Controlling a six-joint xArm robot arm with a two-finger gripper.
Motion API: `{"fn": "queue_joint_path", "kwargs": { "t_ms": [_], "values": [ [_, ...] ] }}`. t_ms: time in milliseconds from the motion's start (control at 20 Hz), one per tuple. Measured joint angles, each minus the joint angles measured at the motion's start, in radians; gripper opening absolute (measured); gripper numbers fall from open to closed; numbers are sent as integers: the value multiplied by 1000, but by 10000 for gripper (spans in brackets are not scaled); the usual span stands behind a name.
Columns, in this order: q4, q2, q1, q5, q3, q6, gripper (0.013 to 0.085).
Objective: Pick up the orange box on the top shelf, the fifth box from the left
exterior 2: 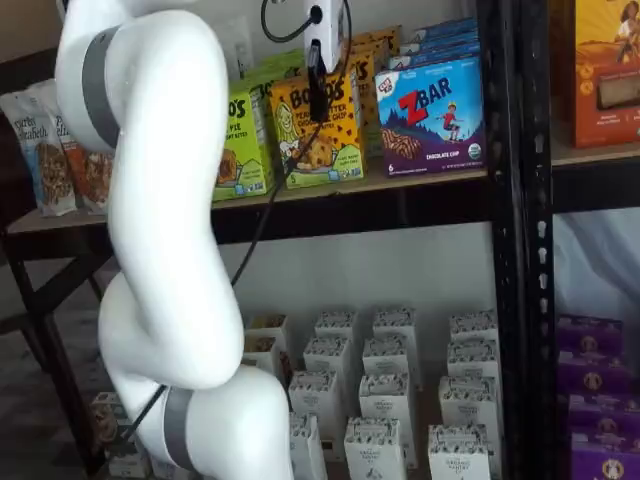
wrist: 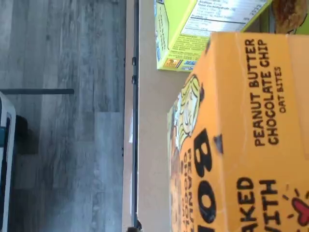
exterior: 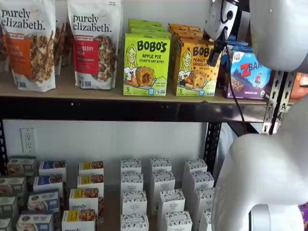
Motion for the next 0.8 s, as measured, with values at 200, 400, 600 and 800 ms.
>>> {"fn": "queue_joint_path", "kwargs": {
  "t_ms": [200,400,600,800],
  "values": [
    [1,-6,0,-8,7,-1,690],
    [0,-6,-1,-4,5,-1,650],
    [-8,-6,2,-1,5,1,650],
    [-9,-9,4,-6,10,3,650]
  ]
}}
